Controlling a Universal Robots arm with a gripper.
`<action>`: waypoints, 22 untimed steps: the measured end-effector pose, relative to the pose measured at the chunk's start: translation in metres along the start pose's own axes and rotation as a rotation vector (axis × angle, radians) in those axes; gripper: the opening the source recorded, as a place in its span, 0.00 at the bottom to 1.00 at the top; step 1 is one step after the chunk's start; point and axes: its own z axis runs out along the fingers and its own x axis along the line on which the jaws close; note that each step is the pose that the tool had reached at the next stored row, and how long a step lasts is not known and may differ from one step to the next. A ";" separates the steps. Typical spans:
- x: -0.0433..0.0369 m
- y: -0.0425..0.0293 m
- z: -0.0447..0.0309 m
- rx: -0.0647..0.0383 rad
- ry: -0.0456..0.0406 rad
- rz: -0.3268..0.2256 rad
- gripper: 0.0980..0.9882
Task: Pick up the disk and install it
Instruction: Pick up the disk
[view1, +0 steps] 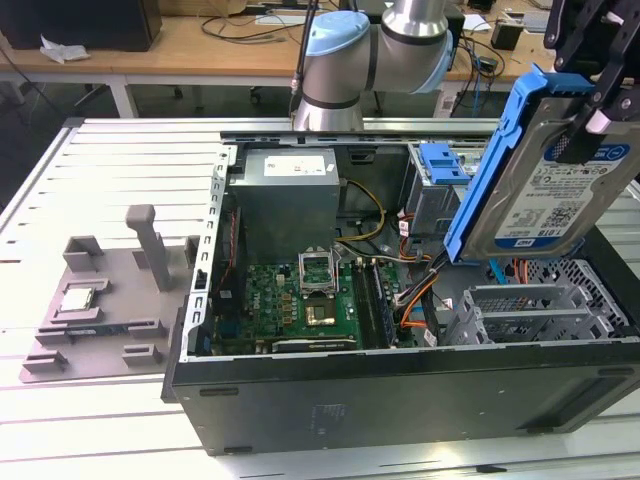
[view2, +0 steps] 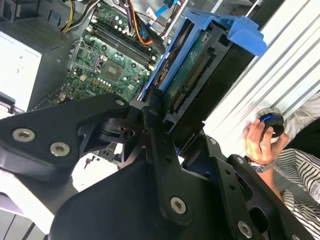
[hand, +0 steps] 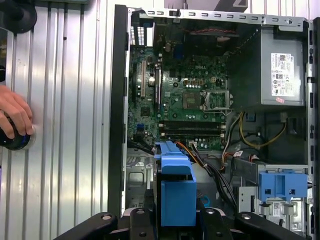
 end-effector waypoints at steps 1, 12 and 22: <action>0.0000 -0.0021 0.0009 0.000 0.0003 0.000 0.30; 0.0000 -0.0188 0.0114 0.000 0.0015 0.000 0.30; 0.0002 -0.0400 0.0291 -0.001 0.0020 0.000 0.30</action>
